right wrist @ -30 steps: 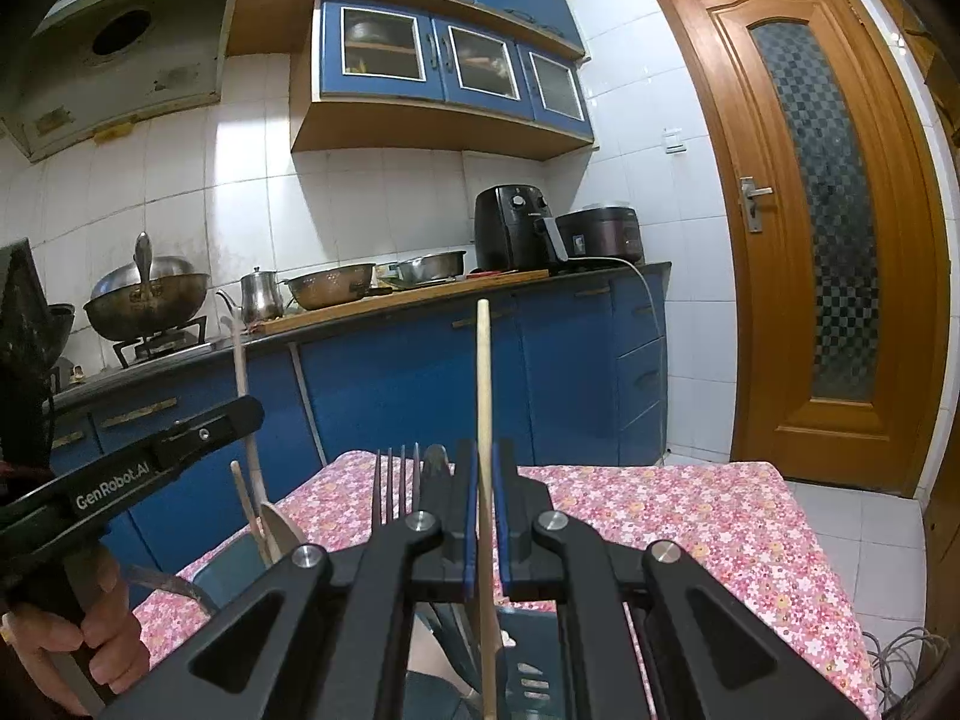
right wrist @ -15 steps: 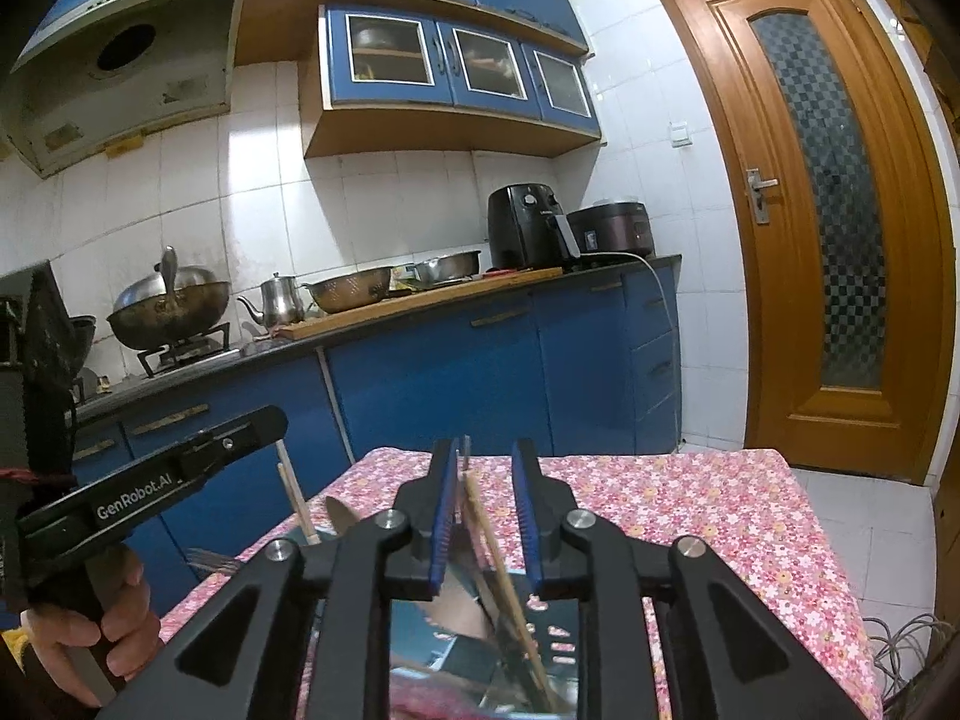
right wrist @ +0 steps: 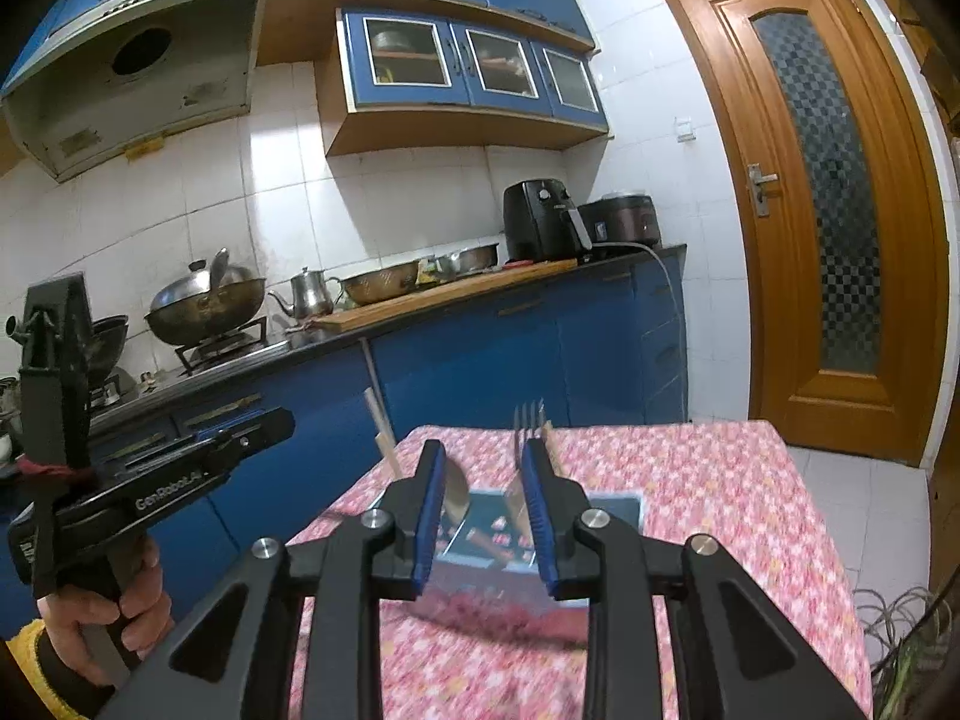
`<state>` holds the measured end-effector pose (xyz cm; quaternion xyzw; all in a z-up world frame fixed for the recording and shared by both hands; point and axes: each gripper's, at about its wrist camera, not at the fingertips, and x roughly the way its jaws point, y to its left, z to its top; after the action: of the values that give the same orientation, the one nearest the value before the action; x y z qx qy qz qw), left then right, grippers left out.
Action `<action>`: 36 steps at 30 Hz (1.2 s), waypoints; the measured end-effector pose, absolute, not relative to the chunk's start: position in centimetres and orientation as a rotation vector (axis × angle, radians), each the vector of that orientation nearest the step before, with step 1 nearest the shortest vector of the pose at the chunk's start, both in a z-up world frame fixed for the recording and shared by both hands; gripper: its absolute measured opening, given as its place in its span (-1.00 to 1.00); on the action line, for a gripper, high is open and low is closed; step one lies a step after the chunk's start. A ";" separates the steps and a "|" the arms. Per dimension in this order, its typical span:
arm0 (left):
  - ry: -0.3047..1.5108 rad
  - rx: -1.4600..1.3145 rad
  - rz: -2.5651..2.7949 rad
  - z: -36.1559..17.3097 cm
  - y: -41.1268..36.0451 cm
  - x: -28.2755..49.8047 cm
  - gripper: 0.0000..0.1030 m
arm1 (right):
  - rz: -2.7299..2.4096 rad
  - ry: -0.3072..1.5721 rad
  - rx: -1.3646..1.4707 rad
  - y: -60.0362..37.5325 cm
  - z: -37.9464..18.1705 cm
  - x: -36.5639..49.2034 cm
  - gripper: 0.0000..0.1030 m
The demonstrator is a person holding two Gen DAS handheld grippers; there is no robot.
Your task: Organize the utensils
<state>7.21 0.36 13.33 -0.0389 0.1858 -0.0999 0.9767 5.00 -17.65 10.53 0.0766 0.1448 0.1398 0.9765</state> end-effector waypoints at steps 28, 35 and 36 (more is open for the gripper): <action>0.520 -0.082 -0.195 4.4 -0.5 2.9 0.33 | 0.133 0.412 0.118 -16.6 3.1 -0.4 0.56; 0.529 -0.067 -0.189 3.3 -0.9 2.9 0.33 | 0.112 0.431 0.119 -16.9 2.1 -0.4 0.56; 0.527 -0.066 -0.189 3.3 -0.9 2.9 0.33 | 0.111 0.432 0.119 -16.9 2.0 -0.4 0.56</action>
<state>2.92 -0.86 3.25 -0.0324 0.2602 -0.0931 0.9605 -0.39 -16.92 1.99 0.0589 0.2142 0.0548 0.9735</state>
